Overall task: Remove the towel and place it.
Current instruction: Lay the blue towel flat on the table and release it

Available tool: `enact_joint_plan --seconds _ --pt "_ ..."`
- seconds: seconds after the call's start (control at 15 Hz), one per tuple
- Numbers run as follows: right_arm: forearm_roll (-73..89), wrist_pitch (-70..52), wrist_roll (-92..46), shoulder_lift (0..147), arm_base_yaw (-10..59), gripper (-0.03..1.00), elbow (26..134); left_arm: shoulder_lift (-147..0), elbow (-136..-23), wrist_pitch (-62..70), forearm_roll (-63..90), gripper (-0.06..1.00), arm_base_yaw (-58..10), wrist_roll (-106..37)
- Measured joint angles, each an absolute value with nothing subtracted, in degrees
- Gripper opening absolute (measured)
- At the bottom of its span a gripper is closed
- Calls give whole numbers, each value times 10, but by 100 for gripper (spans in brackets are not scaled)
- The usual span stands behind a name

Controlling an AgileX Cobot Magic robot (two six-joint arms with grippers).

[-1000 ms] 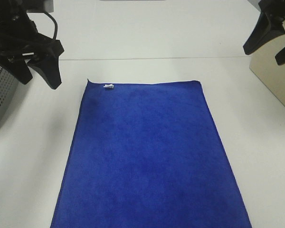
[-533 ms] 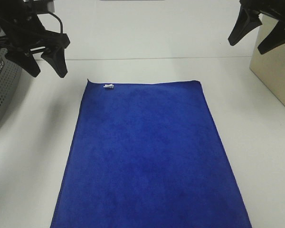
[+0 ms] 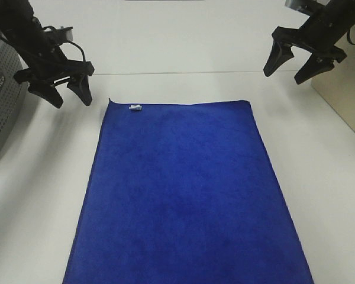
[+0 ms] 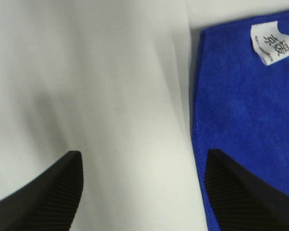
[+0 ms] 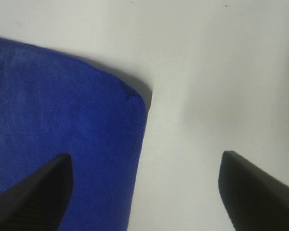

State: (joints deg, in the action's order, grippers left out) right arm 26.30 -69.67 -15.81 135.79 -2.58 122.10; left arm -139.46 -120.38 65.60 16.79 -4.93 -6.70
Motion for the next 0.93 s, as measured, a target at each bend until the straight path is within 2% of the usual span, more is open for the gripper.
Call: enact_joint_plan --seconds 0.2,0.27,0.47,0.93 --pt "248 -697 -154 1383 -20 81 1226 -1442 -1254 656 171 67 -49 -68" --pt "191 -686 -124 1394 1 81 1227 -1460 -1269 656 174 67 -49 -68" --pt "152 -661 -95 1411 26 81 1227 -1473 -1274 655 174 67 -49 -70" --pt "183 -631 -94 1450 44 81 1227 -1483 -1278 641 176 67 -49 -91"
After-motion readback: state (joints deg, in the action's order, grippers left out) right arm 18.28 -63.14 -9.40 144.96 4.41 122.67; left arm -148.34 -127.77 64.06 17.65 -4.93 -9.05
